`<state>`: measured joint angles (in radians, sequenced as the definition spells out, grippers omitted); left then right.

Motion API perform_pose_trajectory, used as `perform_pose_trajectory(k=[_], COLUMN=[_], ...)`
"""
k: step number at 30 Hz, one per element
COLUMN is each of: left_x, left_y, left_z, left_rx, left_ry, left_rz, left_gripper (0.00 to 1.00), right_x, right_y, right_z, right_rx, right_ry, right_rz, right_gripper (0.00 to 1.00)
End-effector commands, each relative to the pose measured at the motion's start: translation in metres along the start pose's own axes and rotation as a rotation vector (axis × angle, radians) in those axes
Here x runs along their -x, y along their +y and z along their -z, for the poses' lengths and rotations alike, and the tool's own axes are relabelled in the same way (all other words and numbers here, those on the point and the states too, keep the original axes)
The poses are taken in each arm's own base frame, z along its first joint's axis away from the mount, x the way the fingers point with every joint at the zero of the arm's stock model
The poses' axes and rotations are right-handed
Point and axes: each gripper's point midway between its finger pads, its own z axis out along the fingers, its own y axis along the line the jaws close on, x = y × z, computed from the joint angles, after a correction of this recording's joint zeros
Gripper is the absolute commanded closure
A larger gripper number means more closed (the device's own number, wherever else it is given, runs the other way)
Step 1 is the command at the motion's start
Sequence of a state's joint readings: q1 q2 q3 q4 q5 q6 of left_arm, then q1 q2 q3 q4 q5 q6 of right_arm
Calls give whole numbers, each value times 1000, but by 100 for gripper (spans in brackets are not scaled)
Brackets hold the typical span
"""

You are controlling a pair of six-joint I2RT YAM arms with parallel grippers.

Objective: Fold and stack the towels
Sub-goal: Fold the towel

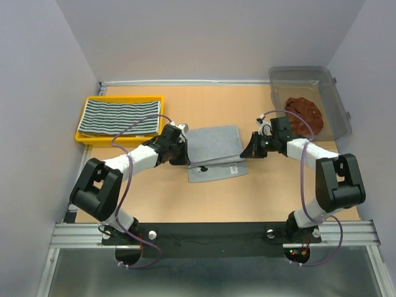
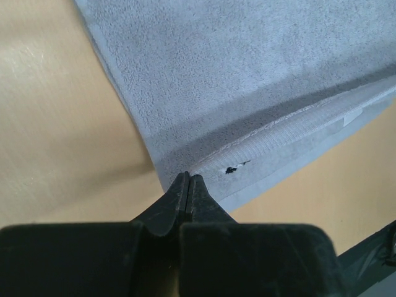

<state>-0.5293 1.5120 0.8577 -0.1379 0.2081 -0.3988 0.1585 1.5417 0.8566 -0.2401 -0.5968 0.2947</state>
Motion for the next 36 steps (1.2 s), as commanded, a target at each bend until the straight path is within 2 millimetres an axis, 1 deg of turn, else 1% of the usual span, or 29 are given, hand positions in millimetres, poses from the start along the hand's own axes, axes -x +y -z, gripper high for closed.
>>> perform_pose_trajectory(k=[1, 3, 8, 12, 14, 20, 23, 27, 28, 31, 33, 36], left_x=[-28, -33, -40, -44, -44, -38, -35, -21, -15, -8, -7, -9], left_y=[50, 52, 57, 54, 51, 44, 40, 29, 28, 21, 14, 10], left_z=[-4, -9, -15, -17, -16, -10, -5, 10, 13, 23, 27, 28], left_rx=[192, 199, 214, 208, 197, 182, 173, 155, 156, 145, 125, 115], left_ry=[64, 84, 103, 116, 117, 97, 88, 42, 28, 6, -2, -2], left_rz=[27, 31, 43, 34, 30, 29, 28, 26, 25, 23, 16, 13], left_gripper=[100, 100, 100, 100, 100, 100, 100, 100, 100, 100, 100, 100], right_x=[-5, -12, -21, -27, -30, -28, -26, -15, -9, 2, 6, 8], right_y=[-35, -41, -51, -57, -59, -59, -59, -52, -49, -41, -38, -37], right_z=[0, -4, -10, -13, -14, -14, -13, -8, -5, 2, 5, 10], right_rx=[-124, -142, -165, -183, -189, -188, -191, -185, -184, -176, -177, -184], right_ry=[-3, 16, 46, 61, 69, 68, 60, 25, 6, -34, -51, -68], right_rz=[-41, -60, -82, -87, -90, -91, -87, -66, -58, -42, -34, -33], right_gripper=[100, 100, 99, 100, 99, 99, 99, 99, 99, 99, 99, 99])
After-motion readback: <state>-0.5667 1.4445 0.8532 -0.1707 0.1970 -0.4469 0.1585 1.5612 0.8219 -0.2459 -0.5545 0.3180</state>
